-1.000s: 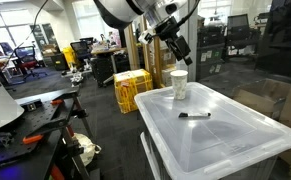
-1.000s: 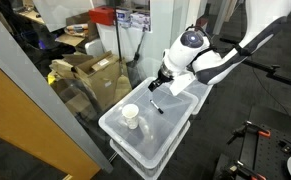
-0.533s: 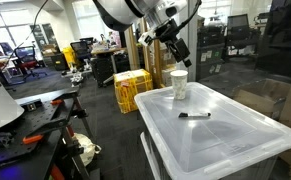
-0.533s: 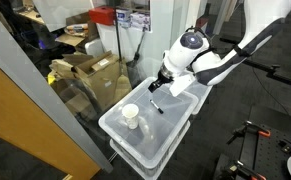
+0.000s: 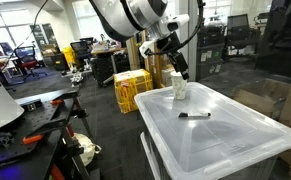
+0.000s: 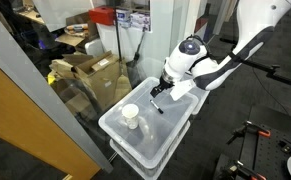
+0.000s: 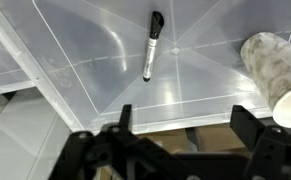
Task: Put the black marker inside the white cup
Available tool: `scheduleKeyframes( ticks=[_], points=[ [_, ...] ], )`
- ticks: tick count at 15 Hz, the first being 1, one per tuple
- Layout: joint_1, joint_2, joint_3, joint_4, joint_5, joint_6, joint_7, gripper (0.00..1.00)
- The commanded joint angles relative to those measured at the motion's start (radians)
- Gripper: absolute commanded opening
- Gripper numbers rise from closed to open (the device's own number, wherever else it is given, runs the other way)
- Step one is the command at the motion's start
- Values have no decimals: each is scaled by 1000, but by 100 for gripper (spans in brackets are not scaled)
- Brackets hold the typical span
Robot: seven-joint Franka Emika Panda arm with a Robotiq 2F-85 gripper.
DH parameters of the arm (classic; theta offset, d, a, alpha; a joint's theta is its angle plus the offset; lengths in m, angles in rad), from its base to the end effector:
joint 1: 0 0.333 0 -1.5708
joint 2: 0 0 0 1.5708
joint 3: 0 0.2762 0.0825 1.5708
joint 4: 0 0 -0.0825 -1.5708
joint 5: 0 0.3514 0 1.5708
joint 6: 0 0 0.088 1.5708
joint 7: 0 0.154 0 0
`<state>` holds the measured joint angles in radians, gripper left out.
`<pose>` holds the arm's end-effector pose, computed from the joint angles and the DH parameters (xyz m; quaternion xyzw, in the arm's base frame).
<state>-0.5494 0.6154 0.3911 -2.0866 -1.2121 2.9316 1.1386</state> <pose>0.5573 -0.0249 0.1198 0.9735 -0.1188 0.1948 0.0159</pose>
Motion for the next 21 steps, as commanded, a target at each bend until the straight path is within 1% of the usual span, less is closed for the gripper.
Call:
scheduleKeyframes(
  ticks=[1, 8, 12, 13, 14, 15, 21],
  points=[
    [-13, 85, -2, 68, 16, 6, -34, 100],
    [-15, 221, -6, 197, 18, -4, -39, 100],
    [-30, 287, 12, 250, 57, -23, -88, 100],
    [80, 264, -107, 244, 229, 46, -189, 100],
    [80, 281, -102, 254, 292, 39, -240, 100],
    [100, 288, -120, 260, 389, 32, -321, 100],
    [243, 325, -211, 329, 938, -1, -772, 100]
  ],
)
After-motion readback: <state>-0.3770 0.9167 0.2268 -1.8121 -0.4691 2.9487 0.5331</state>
